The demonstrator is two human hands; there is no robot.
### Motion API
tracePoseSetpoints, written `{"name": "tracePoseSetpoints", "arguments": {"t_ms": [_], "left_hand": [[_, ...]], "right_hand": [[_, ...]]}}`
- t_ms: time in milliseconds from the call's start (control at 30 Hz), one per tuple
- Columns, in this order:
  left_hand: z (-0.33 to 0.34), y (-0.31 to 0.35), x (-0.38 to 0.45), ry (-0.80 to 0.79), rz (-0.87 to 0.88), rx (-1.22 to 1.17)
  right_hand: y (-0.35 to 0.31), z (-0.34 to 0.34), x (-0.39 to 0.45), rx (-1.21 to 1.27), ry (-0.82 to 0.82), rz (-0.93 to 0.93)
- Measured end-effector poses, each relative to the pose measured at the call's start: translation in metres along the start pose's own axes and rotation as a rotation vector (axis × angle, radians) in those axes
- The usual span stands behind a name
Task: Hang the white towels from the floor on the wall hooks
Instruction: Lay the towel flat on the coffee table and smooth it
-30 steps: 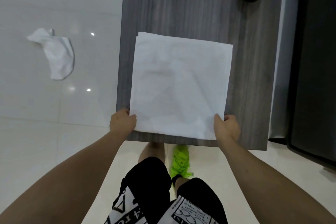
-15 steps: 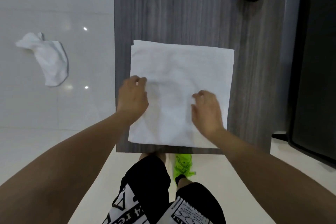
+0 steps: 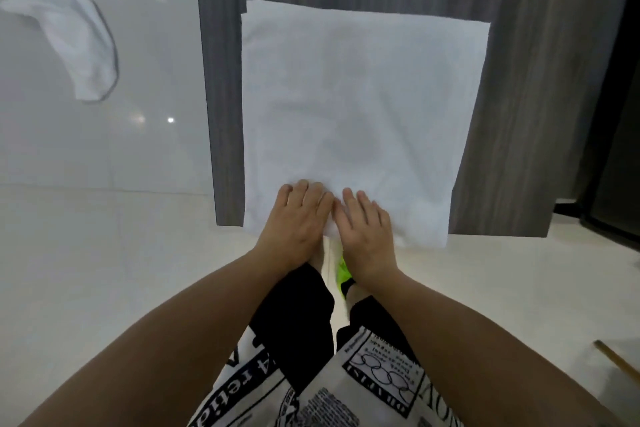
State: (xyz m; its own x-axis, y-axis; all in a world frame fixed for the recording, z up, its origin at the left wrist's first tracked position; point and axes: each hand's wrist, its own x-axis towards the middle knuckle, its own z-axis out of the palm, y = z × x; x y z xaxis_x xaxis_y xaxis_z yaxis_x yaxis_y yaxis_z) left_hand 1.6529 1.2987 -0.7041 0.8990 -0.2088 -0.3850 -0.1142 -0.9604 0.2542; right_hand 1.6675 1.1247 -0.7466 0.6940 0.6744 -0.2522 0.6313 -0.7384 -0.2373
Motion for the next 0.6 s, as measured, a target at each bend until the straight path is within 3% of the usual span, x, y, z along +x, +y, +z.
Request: {"name": "tracePoseSetpoints", "arguments": {"t_ms": [100, 233, 400, 600], "left_hand": [[0.001, 0.014, -0.016, -0.128, -0.024, 0.074], [-0.018, 0.033, -0.026, -0.246, -0.254, 0.058], [-0.091, 0.058, -0.036, -0.102, -0.325, 0.055], [-0.213, 0.072, -0.077, 0.153, -0.488, -0.04]], "right_hand": [[0.002, -0.014, -0.01, 0.1, 0.053, 0.003], [0.003, -0.058, -0.011, 0.206, -0.193, 0.216], [-0.003, -0.137, -0.023, 0.249, -0.046, 0.372], [-0.034, -0.265, -0.014, 0.197, 0.14, 0.296]]}}
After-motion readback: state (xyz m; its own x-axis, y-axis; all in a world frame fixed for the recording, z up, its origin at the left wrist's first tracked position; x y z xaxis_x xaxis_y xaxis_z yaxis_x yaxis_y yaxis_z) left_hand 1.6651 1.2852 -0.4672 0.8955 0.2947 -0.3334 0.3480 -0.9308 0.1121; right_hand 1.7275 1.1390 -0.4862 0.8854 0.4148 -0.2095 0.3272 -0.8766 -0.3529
